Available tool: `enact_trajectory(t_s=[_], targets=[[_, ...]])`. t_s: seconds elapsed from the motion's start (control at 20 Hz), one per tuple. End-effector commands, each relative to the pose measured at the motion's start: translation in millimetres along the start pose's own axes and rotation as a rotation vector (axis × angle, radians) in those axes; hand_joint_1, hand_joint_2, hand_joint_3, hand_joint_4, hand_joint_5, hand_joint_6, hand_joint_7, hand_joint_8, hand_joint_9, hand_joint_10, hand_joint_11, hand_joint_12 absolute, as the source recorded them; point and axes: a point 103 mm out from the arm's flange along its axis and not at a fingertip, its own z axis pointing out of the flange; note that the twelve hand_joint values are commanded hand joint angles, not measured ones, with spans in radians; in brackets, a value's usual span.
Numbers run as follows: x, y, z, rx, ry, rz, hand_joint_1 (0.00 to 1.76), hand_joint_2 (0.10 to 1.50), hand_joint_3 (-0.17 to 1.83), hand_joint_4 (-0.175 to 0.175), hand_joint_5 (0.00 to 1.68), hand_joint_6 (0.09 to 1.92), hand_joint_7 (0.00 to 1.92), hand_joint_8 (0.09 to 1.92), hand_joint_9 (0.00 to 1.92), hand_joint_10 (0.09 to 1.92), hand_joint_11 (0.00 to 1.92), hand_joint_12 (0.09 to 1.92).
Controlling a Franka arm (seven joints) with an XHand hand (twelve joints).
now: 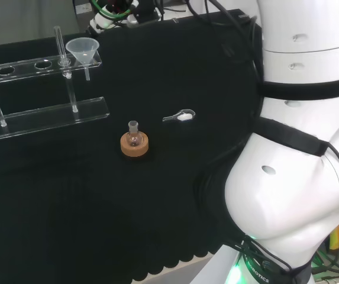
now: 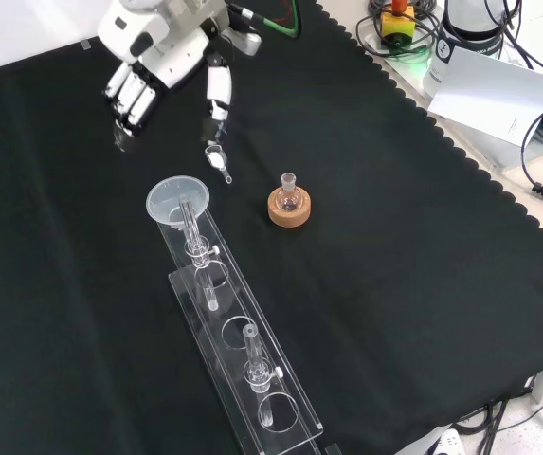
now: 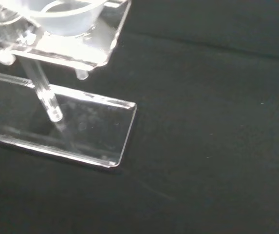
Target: Pick up the funnel from the transparent funnel stand.
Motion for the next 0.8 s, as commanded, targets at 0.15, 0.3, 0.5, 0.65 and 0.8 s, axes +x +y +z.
enact_trajectory(t_s=[0.15, 0.3, 0.5, 0.65, 0.8], targets=[[24, 11, 8, 0.071, -0.030, -0.060, 0.43, 0.83, 0.16, -0.030, 0.17, 0.09, 0.05, 0.69, 0.28, 0.73, 0.21, 1.43], [29, 13, 10, 0.080, -0.038, -0.071, 0.46, 0.81, 0.15, -0.041, 0.12, 0.09, 0.01, 0.66, 0.23, 0.75, 0.21, 1.44], [34, 17, 13, 0.102, -0.039, -0.091, 0.46, 0.79, 0.13, -0.045, 0.07, 0.09, 0.00, 0.48, 0.13, 0.77, 0.18, 1.45], [37, 21, 17, 0.109, -0.047, -0.096, 0.44, 0.77, 0.12, -0.043, 0.04, 0.09, 0.00, 0.38, 0.07, 0.80, 0.17, 1.47], [40, 23, 18, 0.090, -0.061, -0.092, 0.44, 0.76, 0.11, -0.042, 0.01, 0.09, 0.00, 0.20, 0.01, 0.78, 0.15, 1.47]])
